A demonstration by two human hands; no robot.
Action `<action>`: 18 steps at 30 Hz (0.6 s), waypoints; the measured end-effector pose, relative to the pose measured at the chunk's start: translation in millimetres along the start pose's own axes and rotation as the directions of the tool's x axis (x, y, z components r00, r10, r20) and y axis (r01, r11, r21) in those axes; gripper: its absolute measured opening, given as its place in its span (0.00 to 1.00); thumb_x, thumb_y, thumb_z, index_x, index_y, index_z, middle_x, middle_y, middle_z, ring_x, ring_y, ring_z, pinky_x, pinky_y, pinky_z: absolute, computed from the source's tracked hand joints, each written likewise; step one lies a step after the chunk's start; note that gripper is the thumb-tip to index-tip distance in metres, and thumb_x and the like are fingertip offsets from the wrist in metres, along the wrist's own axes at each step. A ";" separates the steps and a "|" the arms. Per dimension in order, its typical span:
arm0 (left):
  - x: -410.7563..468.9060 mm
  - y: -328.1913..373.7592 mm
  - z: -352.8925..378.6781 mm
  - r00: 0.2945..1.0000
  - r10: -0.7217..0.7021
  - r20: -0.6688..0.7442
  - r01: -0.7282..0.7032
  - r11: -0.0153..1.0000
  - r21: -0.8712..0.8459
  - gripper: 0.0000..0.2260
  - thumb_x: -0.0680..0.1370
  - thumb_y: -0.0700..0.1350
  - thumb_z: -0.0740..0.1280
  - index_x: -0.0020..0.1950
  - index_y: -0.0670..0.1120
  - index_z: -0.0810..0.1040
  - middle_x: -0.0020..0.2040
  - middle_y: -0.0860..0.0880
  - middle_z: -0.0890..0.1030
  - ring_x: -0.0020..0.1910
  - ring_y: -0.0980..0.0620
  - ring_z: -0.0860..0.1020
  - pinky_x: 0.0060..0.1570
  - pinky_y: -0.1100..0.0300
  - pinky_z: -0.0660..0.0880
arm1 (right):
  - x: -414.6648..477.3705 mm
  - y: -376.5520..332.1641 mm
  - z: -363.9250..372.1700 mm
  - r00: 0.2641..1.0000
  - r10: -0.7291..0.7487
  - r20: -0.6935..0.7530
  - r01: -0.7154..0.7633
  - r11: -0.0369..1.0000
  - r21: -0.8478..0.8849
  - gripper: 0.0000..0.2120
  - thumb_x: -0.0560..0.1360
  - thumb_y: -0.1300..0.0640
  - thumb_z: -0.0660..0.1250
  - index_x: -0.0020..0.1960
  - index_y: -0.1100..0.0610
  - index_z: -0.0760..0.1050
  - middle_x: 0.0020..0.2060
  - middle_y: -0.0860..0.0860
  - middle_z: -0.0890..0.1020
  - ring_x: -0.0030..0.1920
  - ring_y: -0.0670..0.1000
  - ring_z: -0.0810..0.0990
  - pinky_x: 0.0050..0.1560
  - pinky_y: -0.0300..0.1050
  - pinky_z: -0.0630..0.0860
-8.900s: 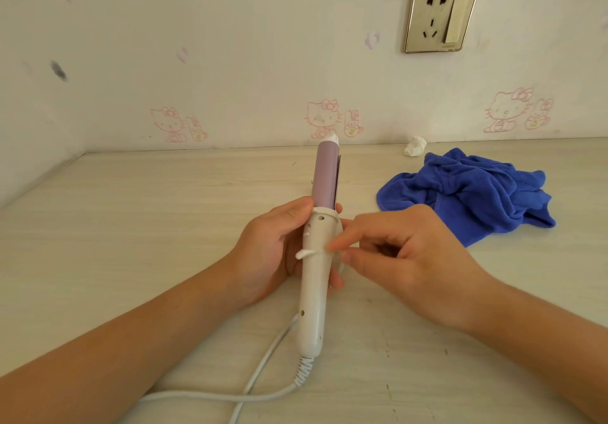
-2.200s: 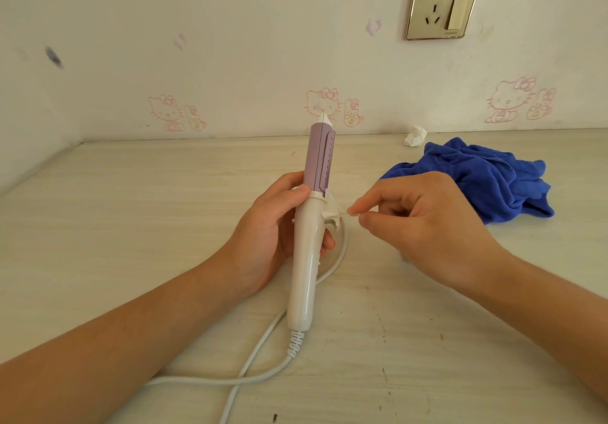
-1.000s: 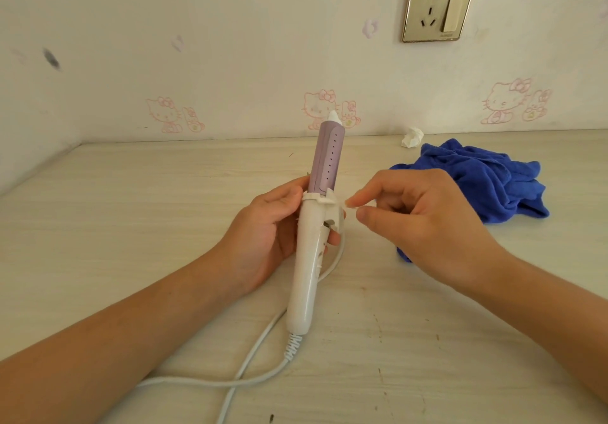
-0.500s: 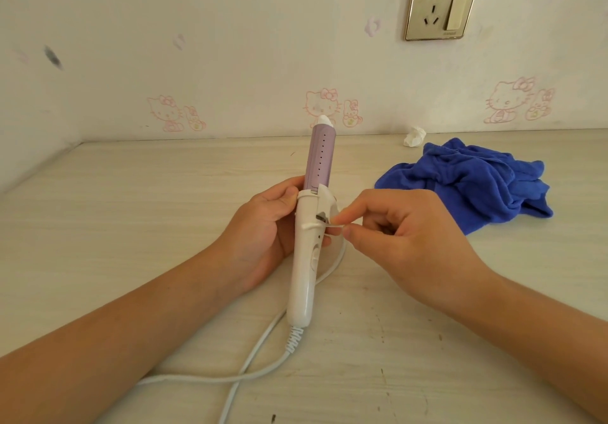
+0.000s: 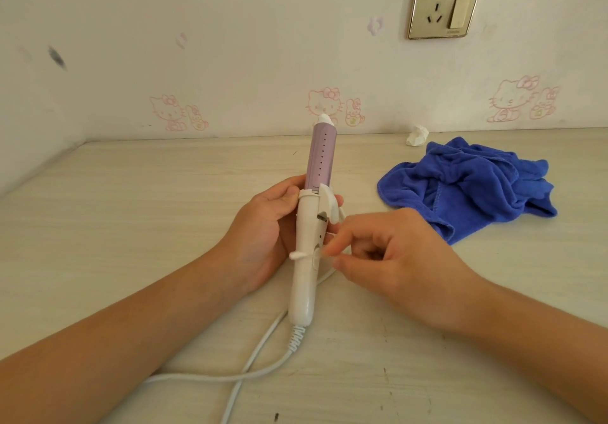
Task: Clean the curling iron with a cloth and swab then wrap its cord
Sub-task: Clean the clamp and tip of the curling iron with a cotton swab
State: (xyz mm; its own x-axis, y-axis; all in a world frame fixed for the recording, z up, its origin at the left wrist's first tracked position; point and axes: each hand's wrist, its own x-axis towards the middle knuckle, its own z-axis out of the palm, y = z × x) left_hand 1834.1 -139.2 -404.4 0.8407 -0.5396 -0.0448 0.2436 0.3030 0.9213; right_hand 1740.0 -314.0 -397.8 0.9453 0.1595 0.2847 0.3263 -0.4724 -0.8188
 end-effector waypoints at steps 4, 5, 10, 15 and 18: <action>1.1 -0.5 -1.8 1.000 -0.001 0.013 0.001 1.000 -0.014 0.17 0.87 0.41 0.52 0.64 0.40 0.79 0.51 0.38 0.87 0.41 0.45 0.86 0.38 0.55 0.82 | 2.0 0.3 -1.0 0.996 -0.020 -0.091 0.020 1.000 -0.001 0.06 0.77 0.67 0.72 0.44 0.58 0.84 0.21 0.46 0.68 0.22 0.41 0.68 0.36 0.25 0.69; 1.2 -0.7 -2.3 1.000 -0.001 0.013 0.002 1.000 -0.018 0.17 0.87 0.41 0.52 0.64 0.41 0.79 0.51 0.38 0.87 0.41 0.45 0.86 0.38 0.55 0.82 | 2.2 1.1 -2.4 0.996 -0.013 -0.089 0.014 1.000 0.003 0.07 0.77 0.67 0.72 0.44 0.57 0.84 0.21 0.46 0.68 0.22 0.41 0.67 0.36 0.25 0.69; 1.9 -1.4 -4.2 1.000 0.006 0.029 -0.005 0.998 -0.061 0.19 0.87 0.43 0.53 0.58 0.45 0.85 0.50 0.35 0.86 0.41 0.44 0.86 0.40 0.54 0.83 | 1.7 1.5 -2.7 0.998 0.002 -0.066 0.002 0.999 0.053 0.06 0.77 0.66 0.72 0.44 0.57 0.84 0.21 0.45 0.67 0.22 0.41 0.67 0.41 0.35 0.78; 2.1 -0.7 -6.1 0.997 0.010 0.072 -0.008 1.000 -0.025 0.18 0.87 0.45 0.54 0.61 0.47 0.84 0.48 0.37 0.86 0.39 0.45 0.85 0.39 0.53 0.82 | 3.5 1.8 -7.1 0.997 0.008 -0.074 -0.004 0.998 0.060 0.05 0.77 0.63 0.73 0.46 0.54 0.85 0.22 0.45 0.67 0.24 0.43 0.62 0.31 0.28 0.65; 0.6 0.2 -2.3 0.995 0.002 0.095 -0.004 1.000 0.025 0.17 0.87 0.48 0.54 0.67 0.45 0.79 0.44 0.41 0.85 0.37 0.45 0.84 0.36 0.53 0.82 | 4.3 2.3 -5.4 0.992 0.007 -0.124 0.003 0.997 0.079 0.04 0.77 0.61 0.74 0.45 0.54 0.86 0.22 0.45 0.68 0.24 0.43 0.63 0.29 0.32 0.64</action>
State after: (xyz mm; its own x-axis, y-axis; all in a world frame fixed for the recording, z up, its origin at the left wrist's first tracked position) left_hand 1835.8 -137.7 -405.1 0.7913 -0.6114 -0.0064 0.2281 0.2854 0.9309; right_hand 1744.8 -319.1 -395.8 0.9397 0.0470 0.3386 0.3282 -0.4016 -0.8550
